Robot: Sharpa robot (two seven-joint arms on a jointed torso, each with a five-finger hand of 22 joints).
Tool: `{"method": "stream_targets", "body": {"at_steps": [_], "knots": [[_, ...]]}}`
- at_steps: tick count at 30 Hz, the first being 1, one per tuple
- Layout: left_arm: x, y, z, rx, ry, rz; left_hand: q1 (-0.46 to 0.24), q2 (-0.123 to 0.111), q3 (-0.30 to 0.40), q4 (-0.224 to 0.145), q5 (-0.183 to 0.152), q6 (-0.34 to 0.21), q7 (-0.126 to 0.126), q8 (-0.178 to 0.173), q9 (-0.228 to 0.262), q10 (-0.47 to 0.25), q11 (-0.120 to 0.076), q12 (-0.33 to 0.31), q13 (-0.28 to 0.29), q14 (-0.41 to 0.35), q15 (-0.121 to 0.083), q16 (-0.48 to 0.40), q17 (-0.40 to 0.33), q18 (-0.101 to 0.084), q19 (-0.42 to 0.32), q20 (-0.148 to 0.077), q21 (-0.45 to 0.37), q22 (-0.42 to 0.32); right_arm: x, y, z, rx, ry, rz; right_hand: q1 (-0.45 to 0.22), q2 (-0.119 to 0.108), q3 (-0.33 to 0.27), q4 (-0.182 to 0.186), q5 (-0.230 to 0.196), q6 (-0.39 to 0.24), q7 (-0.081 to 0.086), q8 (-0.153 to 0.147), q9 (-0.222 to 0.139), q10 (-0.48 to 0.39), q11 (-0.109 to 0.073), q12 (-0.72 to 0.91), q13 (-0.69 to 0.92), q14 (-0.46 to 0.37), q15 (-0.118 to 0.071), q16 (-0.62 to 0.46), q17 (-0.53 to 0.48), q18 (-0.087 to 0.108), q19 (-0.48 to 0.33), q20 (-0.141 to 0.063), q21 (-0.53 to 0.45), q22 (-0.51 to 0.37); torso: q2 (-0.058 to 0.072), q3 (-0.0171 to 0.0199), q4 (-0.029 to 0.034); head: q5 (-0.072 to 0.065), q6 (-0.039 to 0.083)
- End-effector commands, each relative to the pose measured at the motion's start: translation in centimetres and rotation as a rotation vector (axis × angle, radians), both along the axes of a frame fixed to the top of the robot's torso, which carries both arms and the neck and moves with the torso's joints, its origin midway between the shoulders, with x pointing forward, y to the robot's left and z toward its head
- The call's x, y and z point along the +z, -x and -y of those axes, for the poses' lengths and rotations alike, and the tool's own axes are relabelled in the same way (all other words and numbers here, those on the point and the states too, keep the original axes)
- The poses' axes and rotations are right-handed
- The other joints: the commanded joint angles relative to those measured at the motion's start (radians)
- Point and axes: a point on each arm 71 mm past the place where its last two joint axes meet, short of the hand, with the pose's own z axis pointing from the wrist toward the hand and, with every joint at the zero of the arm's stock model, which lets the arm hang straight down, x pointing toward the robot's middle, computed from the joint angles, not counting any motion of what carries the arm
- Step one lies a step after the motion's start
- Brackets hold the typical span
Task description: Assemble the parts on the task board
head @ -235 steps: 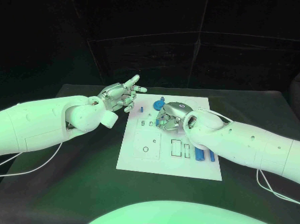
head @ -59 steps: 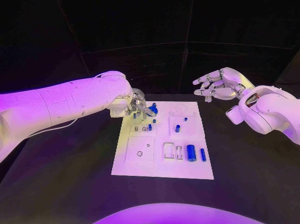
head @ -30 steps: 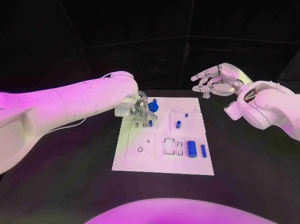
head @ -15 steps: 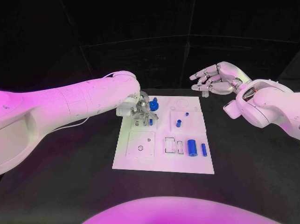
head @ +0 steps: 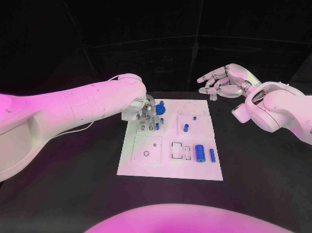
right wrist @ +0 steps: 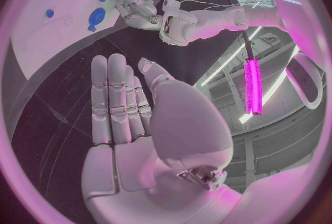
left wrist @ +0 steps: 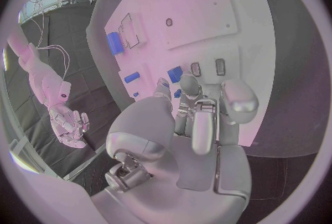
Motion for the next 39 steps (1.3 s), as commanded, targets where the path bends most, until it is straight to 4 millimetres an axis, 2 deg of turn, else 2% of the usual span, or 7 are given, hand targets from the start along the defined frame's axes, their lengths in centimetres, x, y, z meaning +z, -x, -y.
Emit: {"method": "stream_targets", "body": {"at_steps": [1,20,29,31,34,36,39], "knots": [[0.01,0.02,0.1,-0.005,-0.007,-0.007,0.013,0.005,0.012,-0.001,-0.003,-0.007,-0.002,0.004,0.002,0.004,-0.002,0.003,0.002,0.088,-0.009,0.004,0.191,-0.015,0.005,-0.003,0.004,0.001,0.13,-0.03,-0.14,0.009,0.002,0.002,-0.01,0.0,0.005,0.002,0.004,-0.006,-0.001,0.004,0.001,-0.004,0.003,0.0,-0.001,-0.004,0.001,-0.005,0.0,0.013,0.007,0.003,-0.006,-0.001,0.0,-0.0004,-0.0013,0.0,-0.001],[-0.25,0.2,0.6,-0.01,0.004,-0.029,0.025,0.007,0.029,-0.017,-0.004,-0.011,-0.002,0.007,0.004,0.003,-0.002,0.002,0.002,0.088,-0.008,0.004,0.191,-0.015,0.004,-0.003,0.007,0.004,0.13,-0.04,-0.34,0.011,0.001,0.004,-0.012,-0.002,0.006,0.003,0.009,-0.007,-0.001,0.005,0.001,-0.005,0.003,0.0,-0.004,-0.008,0.002,-0.008,-0.001,0.012,0.005,0.003,-0.009,-0.002,0.002,-0.0002,0.0004,0.002,-0.004],[-0.32,0.22,0.63,-0.007,0.009,-0.03,0.062,0.016,0.07,-0.057,-0.004,-0.017,-0.002,0.011,0.007,0.002,-0.002,0.0,0.002,0.088,-0.008,0.004,0.191,-0.016,0.003,-0.003,0.01,0.01,0.12,-0.13,-0.43,0.009,0.001,0.005,-0.014,-0.005,0.008,0.004,0.012,-0.008,0.0,0.008,0.001,-0.011,0.005,-0.001,-0.008,-0.017,0.003,-0.014,-0.002,0.012,0.002,0.004,-0.014,-0.005,0.002,0.0002,0.0011,0.003,-0.005],[-0.31,0.21,0.62,-0.005,0.012,-0.027,0.072,0.018,0.082,-0.068,-0.003,-0.019,-0.002,0.011,0.007,0.002,-0.002,0.0,0.003,0.088,-0.009,0.004,0.191,-0.016,0.002,-0.003,0.011,0.011,0.11,-0.14,-0.45,0.009,0.001,0.004,-0.014,-0.005,0.008,0.004,0.012,-0.008,0.0,0.008,0.001,-0.012,0.005,-0.001,-0.009,-0.018,0.003,-0.015,-0.002,0.012,0.001,0.004,-0.014,-0.005,0.002,-0.0003,0.0009,0.003,-0.006],[-0.3,0.19,0.66,-0.002,0.018,-0.022,0.124,0.039,0.131,-0.113,-0.003,-0.026,-0.007,0.009,0.006,-0.002,-0.007,-0.006,0.0,0.088,-0.013,0.004,0.19,-0.015,0.001,-0.005,0.012,0.011,0.1,-0.16,-0.47,0.009,0.001,0.003,-0.014,-0.005,0.008,0.004,0.012,-0.008,0.0,0.008,0.001,-0.012,0.005,-0.001,-0.009,-0.018,0.003,-0.015,-0.002,0.012,0.001,0.004,-0.014,-0.005,0.003,-0.0004,0.0005,0.005,-0.007],[-0.28,0.17,0.69,0.0,0.023,-0.016,0.158,0.051,0.172,-0.145,-0.003,-0.032,-0.009,0.007,0.005,-0.006,-0.01,-0.011,-0.002,0.088,-0.016,0.004,0.19,-0.015,0.0,-0.008,0.012,0.011,0.09,-0.17,-0.49,0.01,0.001,0.003,-0.014,-0.005,0.008,0.004,0.012,-0.008,0.0,0.008,0.001,-0.012,0.005,-0.001,-0.009,-0.018,0.003,-0.015,-0.002,0.012,0.001,0.004,-0.014,-0.005,0.002,-0.0002,0.0001,0.005,-0.007],[-0.22,0.12,0.76,0.005,0.038,-0.005,0.194,0.053,0.261,-0.194,-0.006,-0.038,-0.009,0.002,0.002,-0.011,-0.01,-0.022,-0.005,0.087,-0.018,0.003,0.188,-0.016,0.001,-0.011,0.015,0.017,0.08,-0.19,-0.52,0.01,0.002,0.002,-0.015,-0.005,0.008,0.005,0.012,-0.007,0.0,0.009,0.001,-0.012,0.005,0.0,-0.009,-0.019,0.004,-0.015,-0.002,0.012,0.001,0.005,-0.015,-0.005,0.002,-0.0004,0.0004,0.005,-0.008]]}}
